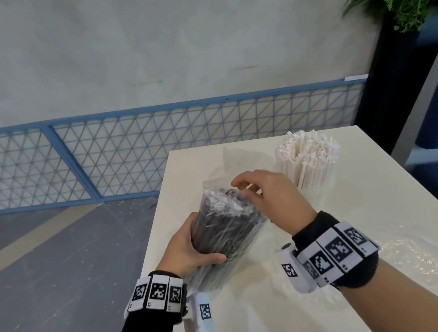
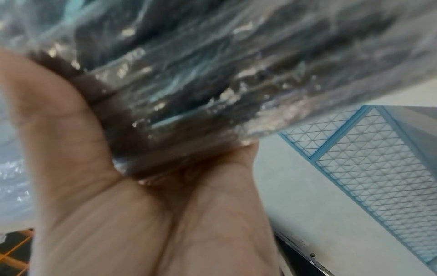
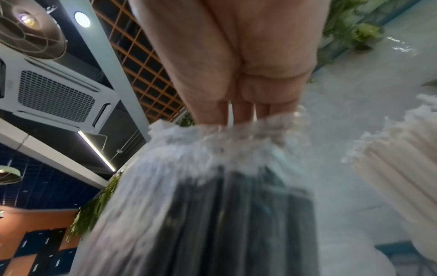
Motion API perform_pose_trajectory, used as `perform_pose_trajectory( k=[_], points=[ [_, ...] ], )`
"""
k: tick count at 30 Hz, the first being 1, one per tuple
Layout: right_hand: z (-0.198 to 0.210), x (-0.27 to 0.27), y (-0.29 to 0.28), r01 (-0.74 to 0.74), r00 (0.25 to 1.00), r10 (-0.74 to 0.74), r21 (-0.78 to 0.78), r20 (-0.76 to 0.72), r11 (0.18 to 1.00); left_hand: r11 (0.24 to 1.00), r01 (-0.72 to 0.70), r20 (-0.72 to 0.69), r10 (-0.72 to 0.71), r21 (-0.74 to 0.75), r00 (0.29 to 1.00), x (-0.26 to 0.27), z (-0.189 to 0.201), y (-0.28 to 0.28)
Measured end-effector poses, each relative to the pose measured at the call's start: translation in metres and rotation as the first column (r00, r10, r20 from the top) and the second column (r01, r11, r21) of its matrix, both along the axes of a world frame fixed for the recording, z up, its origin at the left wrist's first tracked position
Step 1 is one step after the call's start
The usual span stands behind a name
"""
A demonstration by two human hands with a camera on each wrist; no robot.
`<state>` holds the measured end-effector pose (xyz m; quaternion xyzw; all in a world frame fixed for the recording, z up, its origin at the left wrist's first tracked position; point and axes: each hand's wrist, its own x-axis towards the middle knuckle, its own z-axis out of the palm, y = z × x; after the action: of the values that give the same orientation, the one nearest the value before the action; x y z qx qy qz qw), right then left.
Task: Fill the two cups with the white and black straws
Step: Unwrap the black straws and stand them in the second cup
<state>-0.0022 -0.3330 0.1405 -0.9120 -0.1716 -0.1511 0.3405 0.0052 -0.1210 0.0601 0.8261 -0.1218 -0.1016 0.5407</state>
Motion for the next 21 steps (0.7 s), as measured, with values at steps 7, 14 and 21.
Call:
perform_pose_trajectory(
  k=[7,14,21],
  points=[
    [0.014,0.002,0.001,-0.19,0.964,0.147,-0.189,-0.222,0.963,1.0,-0.02,-0.026,0.02,-0.003,0.999,0.0,-0.013,0.002],
    [-0.012,0.004,0.02,-0.113,0.985,0.106,-0.046,-0.135,0.993,0.997,-0.045,-0.052,0.042,-0.062,0.998,-0.002,-0.018,-0.005],
    [-0.019,0.008,0.014,0.039,0.993,-0.02,0.17,-0.113,0.985,0.997,-0.068,-0.016,0.068,-0.034,0.998,-0.001,-0.015,-0.013]
  ],
)
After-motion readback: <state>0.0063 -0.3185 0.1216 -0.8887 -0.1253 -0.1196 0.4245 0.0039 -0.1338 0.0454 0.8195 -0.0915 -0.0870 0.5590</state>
